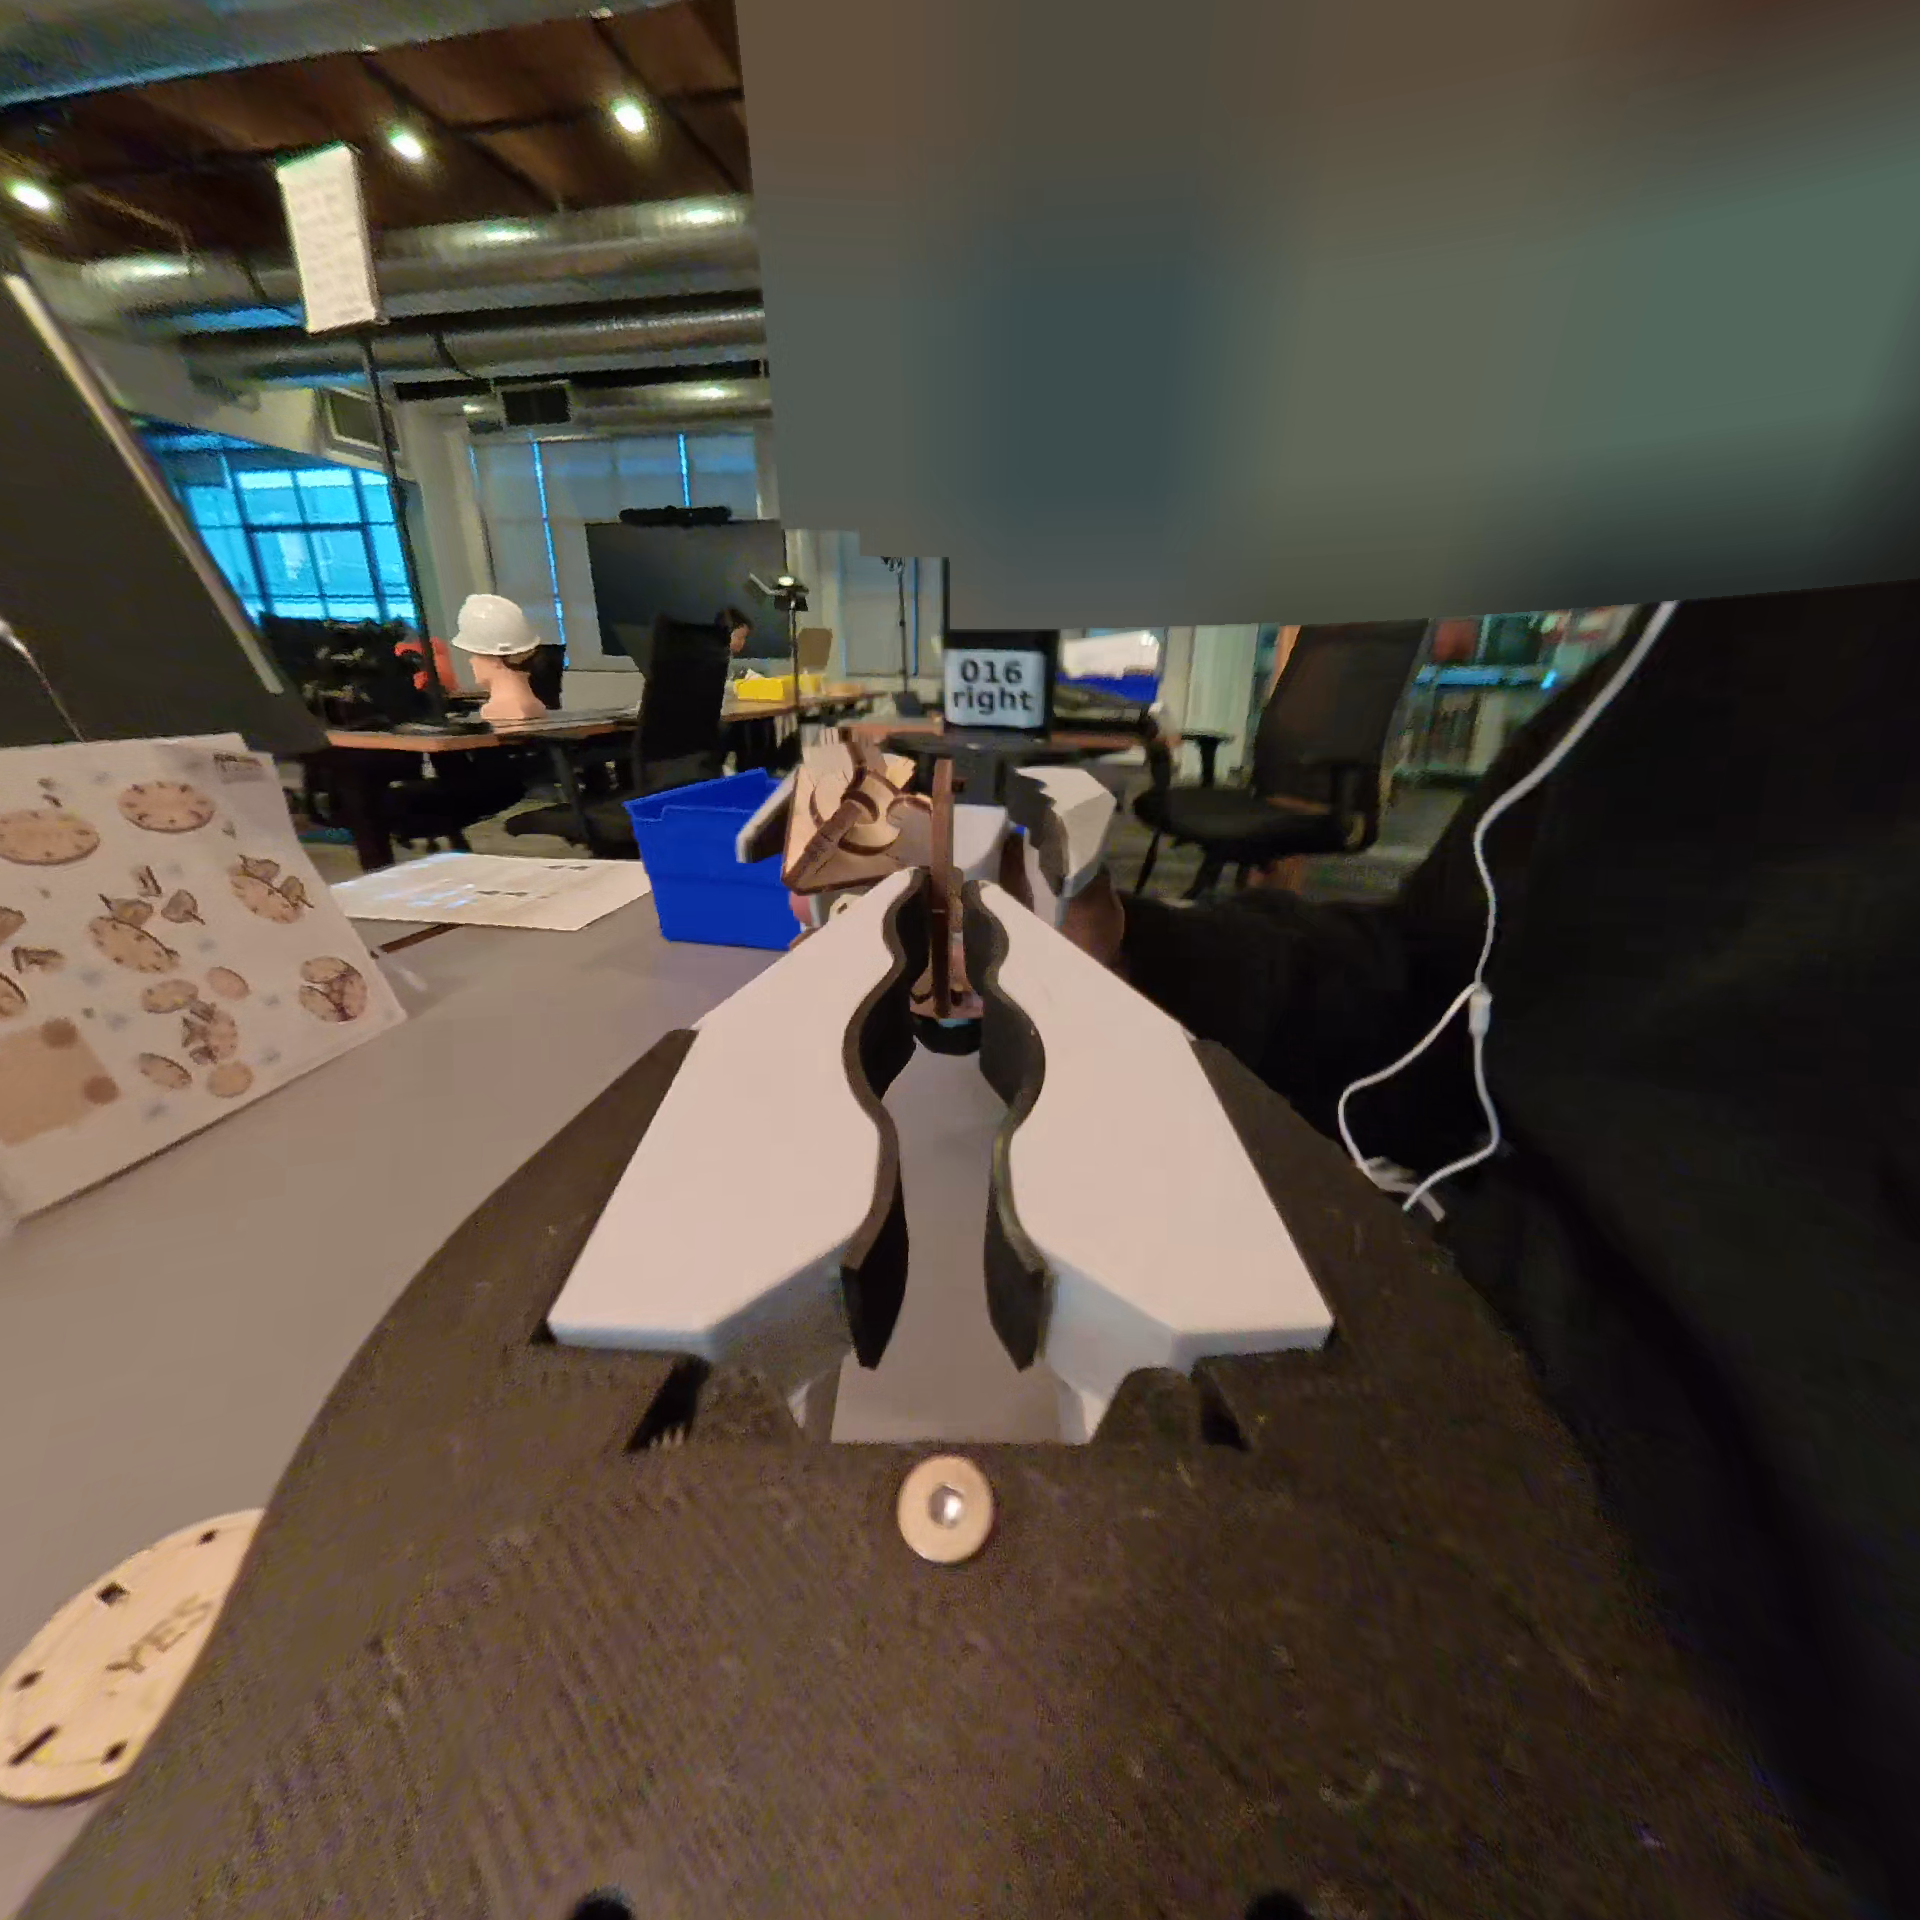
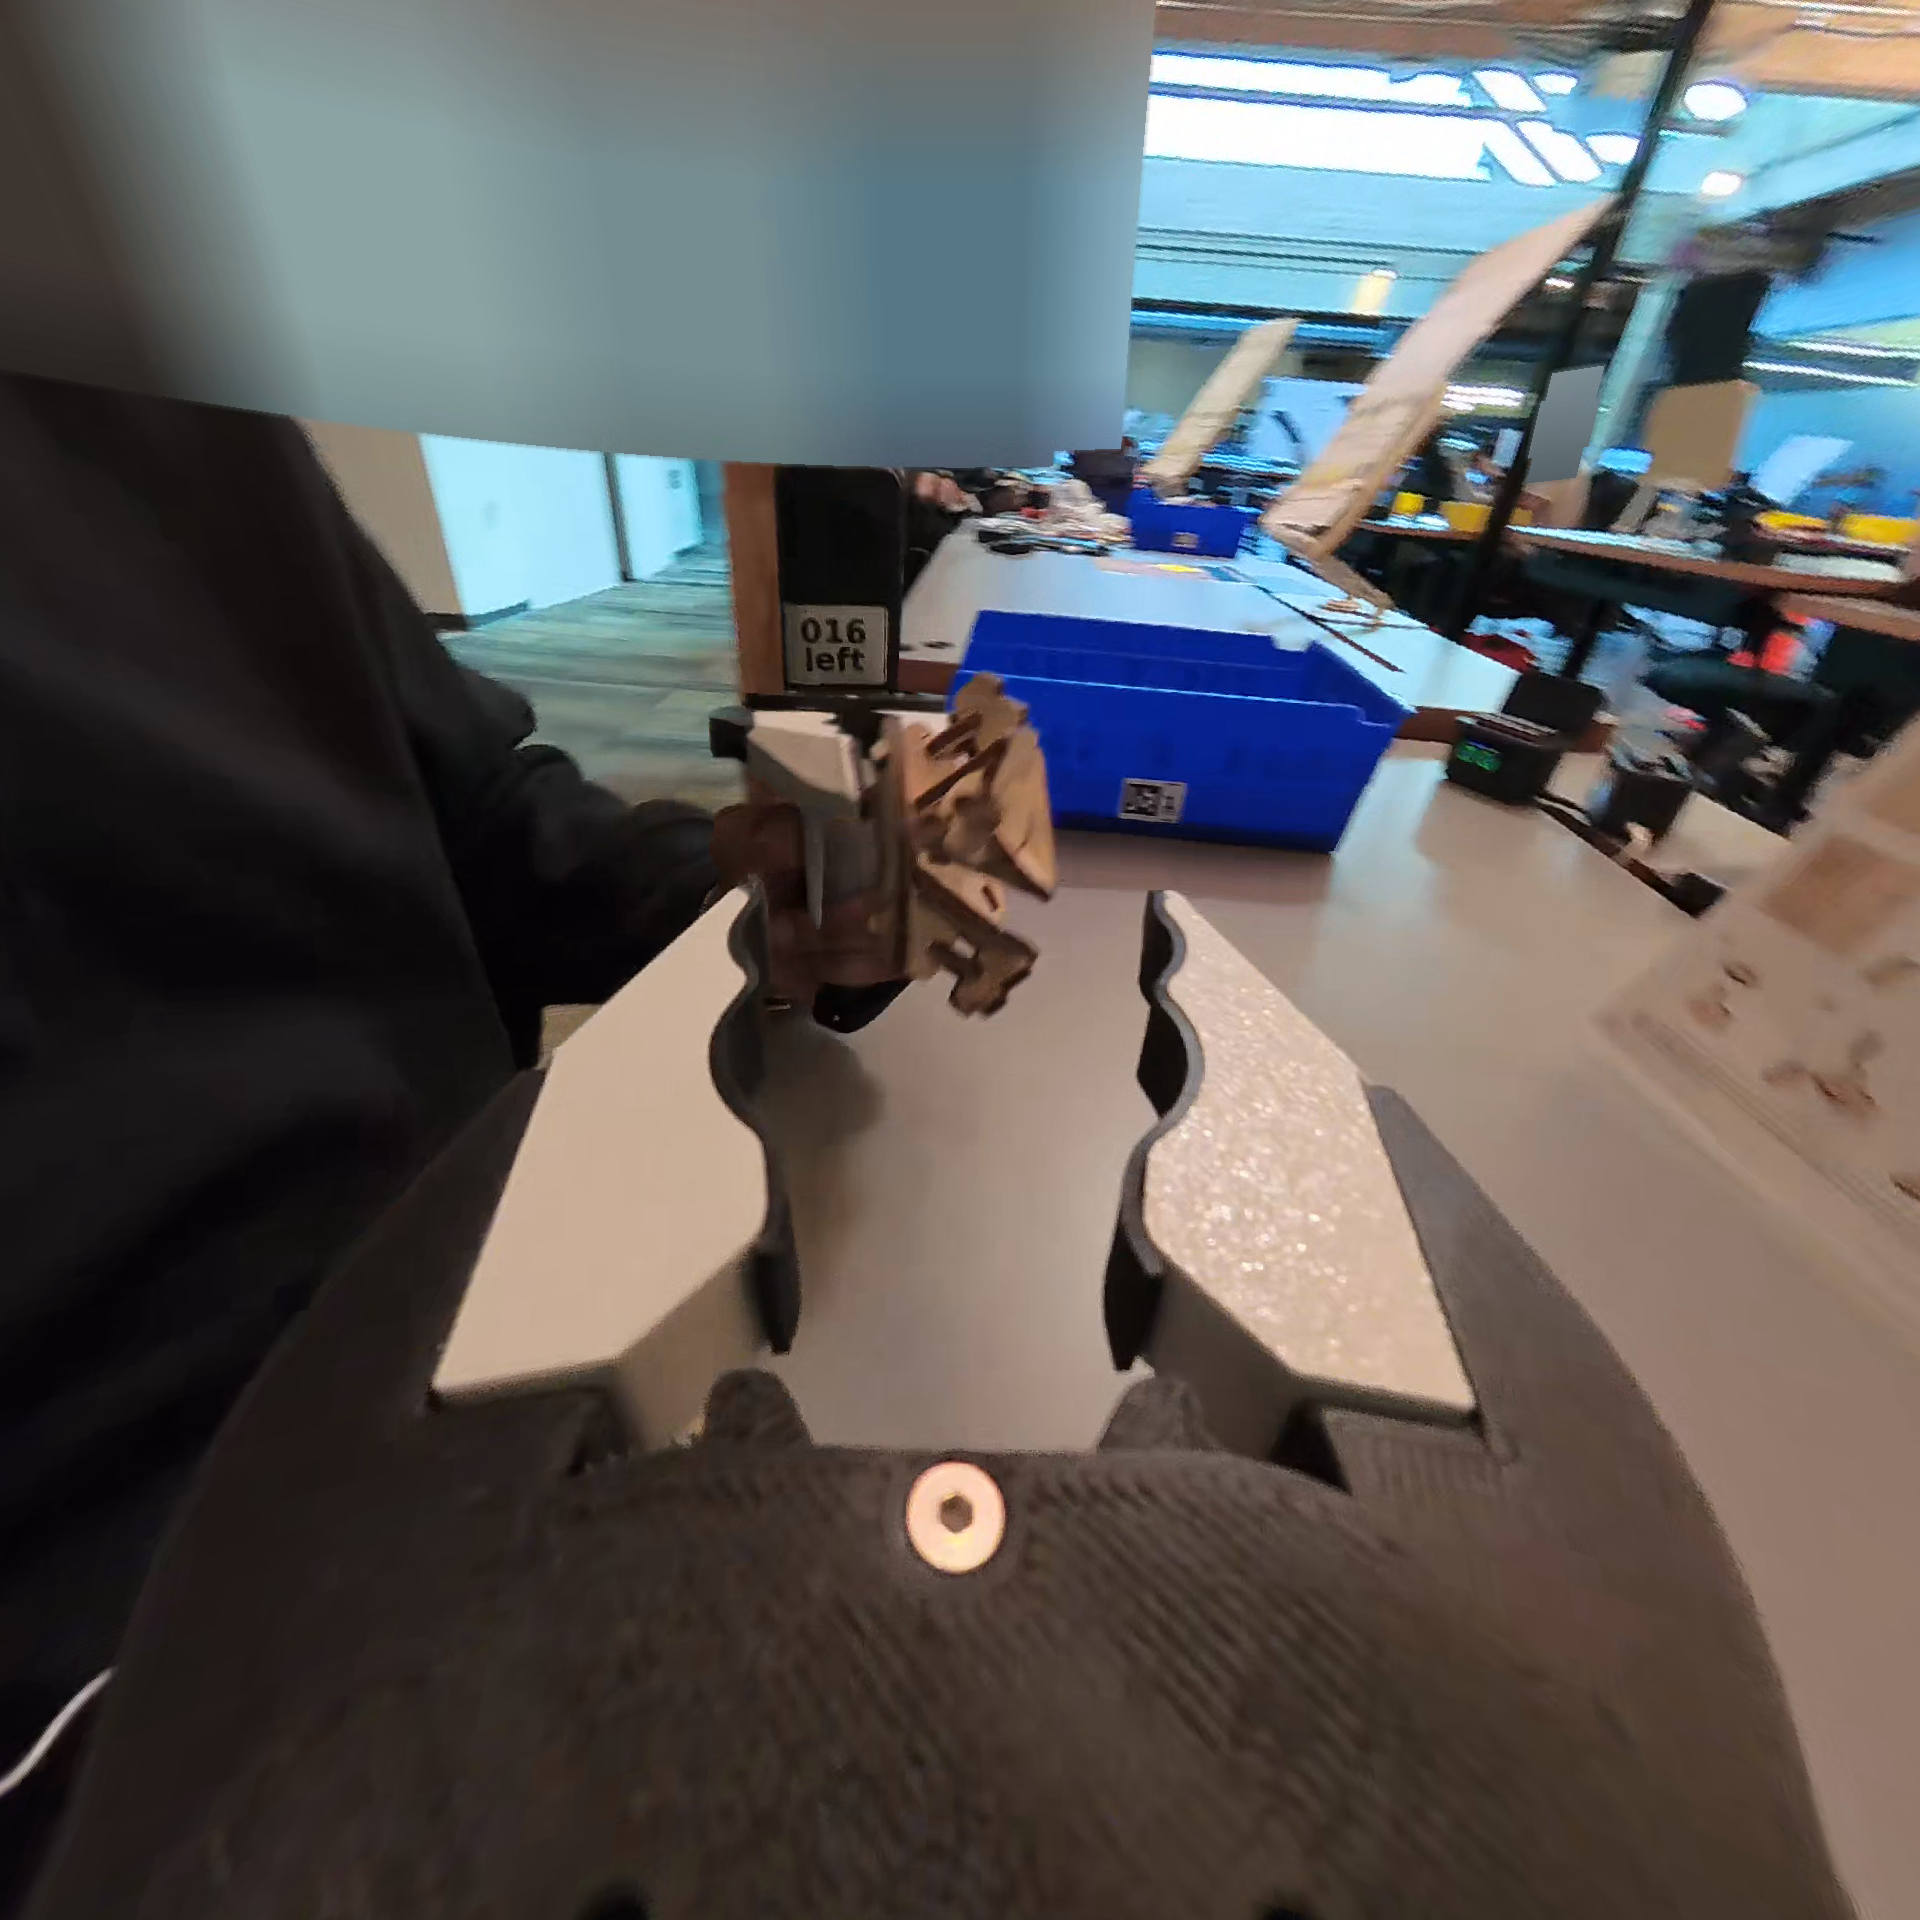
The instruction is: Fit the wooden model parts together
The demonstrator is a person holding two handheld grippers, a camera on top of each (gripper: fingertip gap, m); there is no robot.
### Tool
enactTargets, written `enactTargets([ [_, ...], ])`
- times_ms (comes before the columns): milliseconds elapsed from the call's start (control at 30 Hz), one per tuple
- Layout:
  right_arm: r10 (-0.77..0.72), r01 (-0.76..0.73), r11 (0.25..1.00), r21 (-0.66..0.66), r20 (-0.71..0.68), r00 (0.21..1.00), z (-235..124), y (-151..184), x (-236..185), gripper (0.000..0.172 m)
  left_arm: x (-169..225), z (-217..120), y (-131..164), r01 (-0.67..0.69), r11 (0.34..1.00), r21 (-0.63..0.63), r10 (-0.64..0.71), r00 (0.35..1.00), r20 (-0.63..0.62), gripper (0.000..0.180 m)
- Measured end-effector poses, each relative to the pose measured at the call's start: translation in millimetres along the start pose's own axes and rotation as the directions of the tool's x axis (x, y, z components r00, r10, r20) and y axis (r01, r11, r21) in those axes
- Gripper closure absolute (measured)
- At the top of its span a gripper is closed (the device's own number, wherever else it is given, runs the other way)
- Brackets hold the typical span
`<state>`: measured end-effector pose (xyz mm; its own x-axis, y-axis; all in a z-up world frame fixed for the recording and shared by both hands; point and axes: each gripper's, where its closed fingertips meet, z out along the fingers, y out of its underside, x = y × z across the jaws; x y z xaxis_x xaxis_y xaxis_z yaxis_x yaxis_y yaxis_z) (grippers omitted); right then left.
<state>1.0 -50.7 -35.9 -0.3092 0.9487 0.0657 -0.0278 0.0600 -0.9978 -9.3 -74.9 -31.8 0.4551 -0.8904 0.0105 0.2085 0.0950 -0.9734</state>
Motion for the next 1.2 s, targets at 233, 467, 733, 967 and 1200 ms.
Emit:
enactTargets([
  [233, 0.044, -0.049, 0.998, 0.040, 0.109, 0.993, -15, 9, -12, 0.115, 19, 14, 21, -0.164, 0.980, -0.115, 0.162, 0.986, -0.026, 0.179],
  [467, -0.035, 0.037, 0.999, -0.014, 0.122, 0.992, -10, 16, -22, 0.124, 21, 15, 25, -0.195, 0.971, -0.138, 0.192, 0.981, -0.035, 0.179],
  [733, -0.021, 0.021, 1.000, 0.001, 0.160, 0.987, -10, 15, -27, 0.134, 27, 15, 26, -0.157, 0.978, -0.139, 0.146, 0.985, -0.086, 0.179],
  [967, -0.001, 0.006, 1.000, -0.023, 0.213, 0.977, -12, 17, -34, 0.138, 31, 14, 28, -0.096, 0.985, -0.145, 0.075, 0.987, -0.143, 0.179],
  [1200, 0.009, 0.008, 0.997, -0.071, 0.238, 0.971, -14, 23, -38, 0.139, 33, 14, 32, -0.089, 0.982, -0.169, 0.059, 0.983, -0.175, 0.179],
])
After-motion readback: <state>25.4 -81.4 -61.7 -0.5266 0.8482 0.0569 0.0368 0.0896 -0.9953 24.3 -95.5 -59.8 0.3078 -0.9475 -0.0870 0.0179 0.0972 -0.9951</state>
